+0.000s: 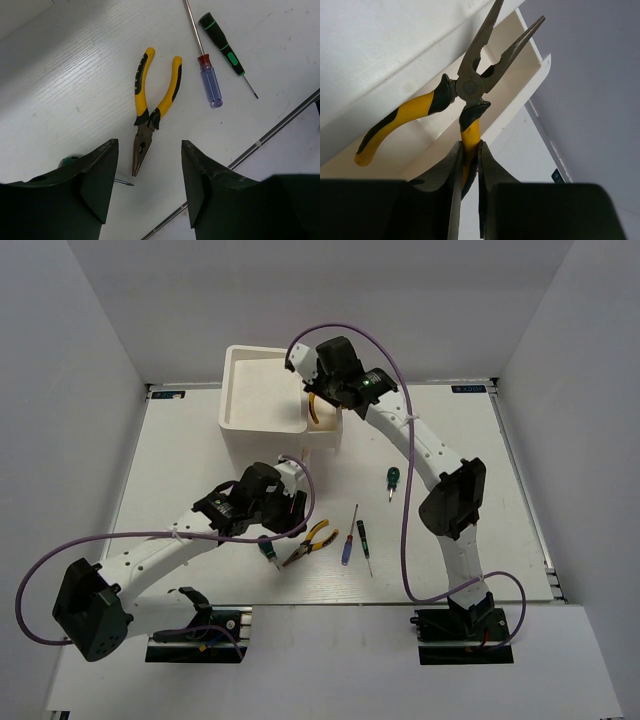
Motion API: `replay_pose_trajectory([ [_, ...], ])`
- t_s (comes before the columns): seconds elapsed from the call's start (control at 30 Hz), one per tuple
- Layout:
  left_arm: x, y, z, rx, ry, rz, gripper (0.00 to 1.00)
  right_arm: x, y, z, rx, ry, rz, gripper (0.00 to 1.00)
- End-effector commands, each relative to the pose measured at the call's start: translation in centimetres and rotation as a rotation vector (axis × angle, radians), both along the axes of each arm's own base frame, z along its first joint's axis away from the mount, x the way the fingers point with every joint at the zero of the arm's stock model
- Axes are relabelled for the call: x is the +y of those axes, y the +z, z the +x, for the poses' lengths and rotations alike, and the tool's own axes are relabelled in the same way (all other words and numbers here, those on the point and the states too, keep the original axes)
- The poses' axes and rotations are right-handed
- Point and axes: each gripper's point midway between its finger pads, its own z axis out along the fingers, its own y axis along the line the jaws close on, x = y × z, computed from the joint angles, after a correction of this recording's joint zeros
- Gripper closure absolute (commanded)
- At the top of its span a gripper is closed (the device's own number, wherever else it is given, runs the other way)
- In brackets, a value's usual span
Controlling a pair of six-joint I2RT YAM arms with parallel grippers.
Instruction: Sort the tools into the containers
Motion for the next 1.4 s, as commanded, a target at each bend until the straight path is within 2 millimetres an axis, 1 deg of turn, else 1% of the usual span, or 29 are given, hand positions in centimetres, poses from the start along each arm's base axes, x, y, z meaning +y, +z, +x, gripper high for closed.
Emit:
replay_pose_trajectory([
  [0.0,0.0,0.6,-0.3,-0.025,0.011,-0.018,0.36,-0.3,5.4,1.1,-0.147,-0.038,0.058,1.00],
  [0.23,-0.1,0.6,-0.4,-0.024,0.015,-0.018,0.35,0.8,5.6,0.4,-0.152,-0.030,0.065,1.00],
  [0.27,-0.1,0.8,-0.4,-0.031,0.015,-0.024,0.35,0.9,5.5,0.3,-0.151,-0.029,0.065,0.99],
  [0.3,-0.1,0.8,-0.4,-0.031,0.015,-0.024,0.35,1.1,5.4,0.2,-0.147,-0.021,0.064,0.93],
  [0.4,-0.1,0.8,-0.4,-0.031,0.015,-0.024,0.35,1.3,5.2,0.0,-0.147,-0.015,0.062,0.83],
  [0.43,0.2,0.9,-0.4,-0.035,0.021,-0.019,0.34,1.2,5.2,0.1,-0.151,-0.023,0.059,0.71],
  [0.5,0.2,0.9,-0.4,-0.035,0.021,-0.019,0.34,1.1,5.5,0.2,-0.161,-0.028,0.054,0.63],
  [0.53,0.2,0.9,-0.4,-0.035,0.021,-0.019,0.34,1.2,5.4,0.1,-0.161,-0.024,0.049,0.57],
  [0.57,0.2,0.9,-0.4,-0.035,0.021,-0.019,0.34,1.1,5.8,0.0,-0.169,-0.024,0.052,0.55],
  [0.6,0.2,0.9,-0.4,-0.035,0.021,-0.019,0.34,0.8,5.8,0.1,-0.172,-0.035,0.048,0.53],
  [0.7,0.3,0.9,-0.3,-0.040,0.028,-0.015,0.34,0.4,6.6,-0.1,-0.185,-0.033,0.061,0.52],
  [0.8,0.1,0.9,-0.5,-0.040,0.019,-0.015,0.34,0.3,6.3,-0.6,-0.164,-0.027,0.072,0.51],
  [0.83,0.1,0.6,-0.5,-0.031,0.019,-0.006,0.34,0.1,7.1,-1.0,-0.167,-0.032,0.097,0.51],
  [0.87,0.1,0.6,-0.5,-0.031,0.019,-0.006,0.34,0.0,7.5,-1.2,-0.168,-0.033,0.108,0.49],
  [0.9,0.1,0.0,-0.4,-0.016,0.018,0.008,0.34,0.2,7.8,-1.5,-0.166,-0.021,0.124,0.49],
  [0.93,0.1,0.0,-0.4,-0.016,0.018,0.009,0.34,-0.2,8.7,-2.0,-0.160,-0.035,0.163,0.51],
  [0.97,0.0,-0.6,-0.5,-0.003,0.003,0.021,0.36,0.0,9.2,-2.4,-0.154,-0.026,0.185,0.65],
  [1.0,-0.1,-0.8,-0.4,-0.011,-0.009,0.029,0.38,-0.8,10.0,-2.4,-0.150,-0.054,0.222,0.79],
  [1.03,-0.5,-1.3,-0.4,-0.002,-0.025,0.047,0.43,-1.6,10.2,-2.8,-0.121,-0.087,0.262,0.98],
  [1.07,-0.6,-1.7,-0.5,0.014,-0.031,0.053,0.45,-2.4,10.2,-2.7,-0.091,-0.112,0.315,1.00],
  [1.1,-0.7,-2.1,-0.3,0.010,-0.042,0.064,0.48,-3.2,10.8,-3.2,-0.080,-0.124,0.342,1.00],
  [1.13,-0.8,-2.7,-0.1,0.019,-0.054,0.086,0.52,-5.2,9.1,-3.0,-0.016,-0.178,0.348,1.00],
  [1.17,-1.2,-3.0,-0.3,0.019,-0.081,0.090,0.52,-6.0,9.3,-3.5,0.010,-0.203,0.389,1.00],
  [1.2,-1.3,-3.4,-0.2,0.023,-0.081,0.094,0.52,-6.7,8.7,-3.7,0.033,-0.221,0.393,1.00],
  [1.23,-1.7,-3.6,-0.2,0.019,-0.105,0.106,0.52,-8.9,5.8,-3.6,0.103,-0.287,0.386,1.00],
  [1.27,-1.6,-4.7,-0.3,0.046,-0.106,0.131,0.49,-9.6,5.8,-4.2,0.120,-0.285,0.402,1.00],
  [1.3,-1.9,-5.1,-0.4,0.042,-0.127,0.141,0.47,-10.2,3.8,-4.6,0.165,-0.303,0.383,1.00],
  [1.33,-2.2,-5.2,0.0,0.031,-0.137,0.144,0.45,-12.1,3.6,-4.3,0.178,-0.338,0.404,1.00],
  [1.37,-2.3,-5.7,0.1,0.039,-0.137,0.151,0.44,-12.5,2.6,-4.7,0.206,-0.342,0.410,1.00],
])
